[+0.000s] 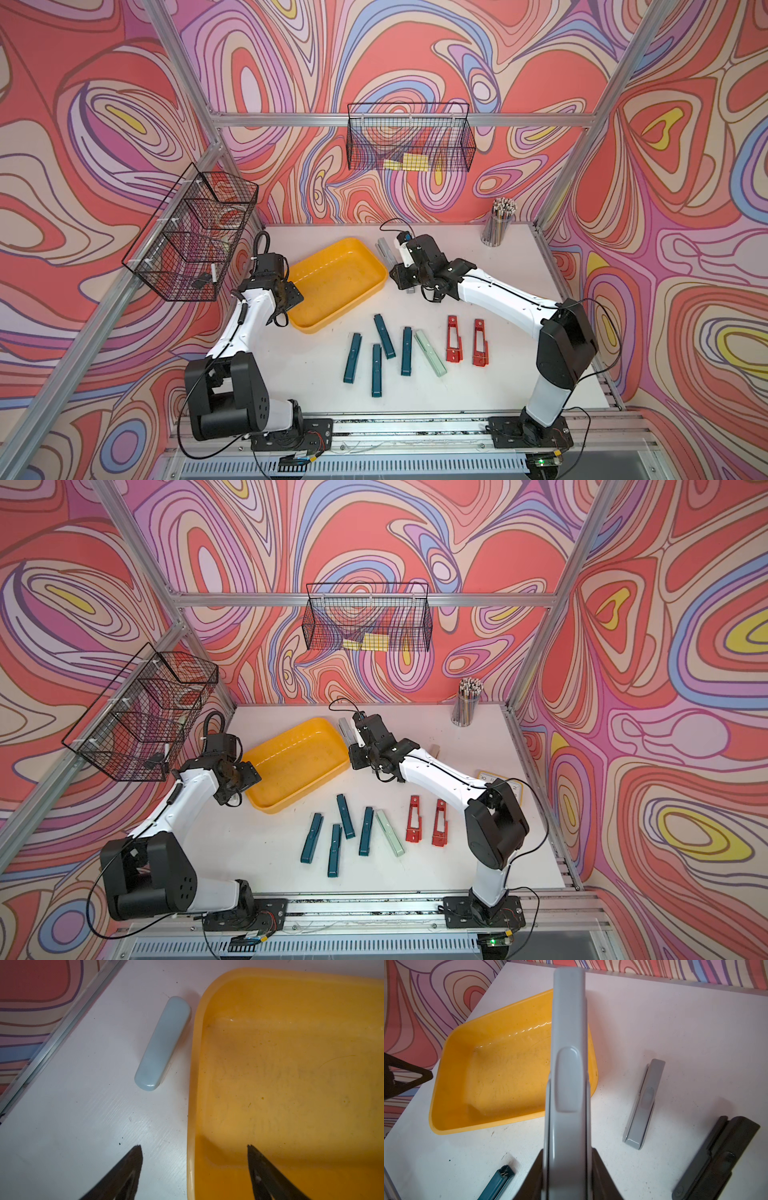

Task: Put the pruning pliers into the storage box
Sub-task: Place the pruning pliers in the storage box.

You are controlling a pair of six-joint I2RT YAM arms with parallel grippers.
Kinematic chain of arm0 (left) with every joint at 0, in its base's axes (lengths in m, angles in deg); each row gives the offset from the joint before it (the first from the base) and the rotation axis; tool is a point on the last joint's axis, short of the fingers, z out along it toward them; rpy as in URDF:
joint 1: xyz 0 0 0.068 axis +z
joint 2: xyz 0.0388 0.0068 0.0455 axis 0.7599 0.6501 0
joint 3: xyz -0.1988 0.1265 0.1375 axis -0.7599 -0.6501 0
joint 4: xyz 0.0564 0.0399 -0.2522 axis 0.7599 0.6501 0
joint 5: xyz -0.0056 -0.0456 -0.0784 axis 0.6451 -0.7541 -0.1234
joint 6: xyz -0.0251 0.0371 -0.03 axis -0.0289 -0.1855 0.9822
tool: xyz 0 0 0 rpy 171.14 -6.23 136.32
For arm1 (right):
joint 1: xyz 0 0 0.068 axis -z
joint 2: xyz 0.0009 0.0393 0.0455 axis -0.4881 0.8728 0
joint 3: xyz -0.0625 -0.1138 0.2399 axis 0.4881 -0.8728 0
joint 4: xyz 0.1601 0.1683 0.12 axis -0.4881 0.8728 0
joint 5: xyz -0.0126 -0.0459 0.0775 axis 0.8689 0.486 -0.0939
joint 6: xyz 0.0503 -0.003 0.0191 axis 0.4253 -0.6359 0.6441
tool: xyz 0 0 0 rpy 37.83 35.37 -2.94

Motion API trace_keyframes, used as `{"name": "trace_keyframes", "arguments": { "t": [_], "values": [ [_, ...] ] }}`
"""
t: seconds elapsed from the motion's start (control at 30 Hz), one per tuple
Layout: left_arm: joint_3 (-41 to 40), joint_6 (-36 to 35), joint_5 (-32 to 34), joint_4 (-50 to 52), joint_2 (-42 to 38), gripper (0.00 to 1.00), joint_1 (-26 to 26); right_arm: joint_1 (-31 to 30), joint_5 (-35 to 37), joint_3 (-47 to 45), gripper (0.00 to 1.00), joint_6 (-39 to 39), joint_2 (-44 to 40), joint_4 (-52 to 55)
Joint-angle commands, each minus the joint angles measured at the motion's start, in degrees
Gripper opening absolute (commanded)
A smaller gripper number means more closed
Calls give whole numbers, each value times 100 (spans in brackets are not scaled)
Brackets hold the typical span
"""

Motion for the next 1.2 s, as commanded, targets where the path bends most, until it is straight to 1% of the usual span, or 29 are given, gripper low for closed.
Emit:
{"name": "trace_keyframes", "arguments": {
  "t": [0.0,0.07,0.17,0.27,0.4,0.47,0.53,0.67,0.77,0.87,1.0,1.17],
  "values": [
    [79,231,-34,-335,200,75,41,-40,-120,-148,0,-2,-17,-193],
    [49,279,-63,-461,300,71,38,-40,-143,-189,0,19,-24,-202],
    [21,324,-14,-570,447,67,41,-40,-152,-203,0,19,-28,-211],
    [-40,302,66,-676,559,59,39,-40,-148,-233,0,19,-49,-209],
    [-160,273,158,-797,668,52,41,-42,-159,-322,0,55,-58,-245],
    [-230,263,152,-883,704,44,40,-39,-163,-367,0,62,-267,-263],
    [-245,225,115,-913,746,34,39,-40,-163,-412,0,71,-321,-268],
    [-262,228,-5,-988,821,22,41,-44,-177,-474,0,90,-358,-303],
    [-288,210,-217,-1073,848,10,39,-40,-186,-478,0,102,-331,-314],
    [-265,164,-487,-1147,910,1,41,-44,-240,-484,0,146,-306,-366],
    [-105,51,-864,-1161,1069,0,-9,-40,-282,-476,0,172,-301,-395],
    [255,-156,-852,-919,1192,0,-314,-40,-284,-458,0,181,-305,-378]
  ]
}}
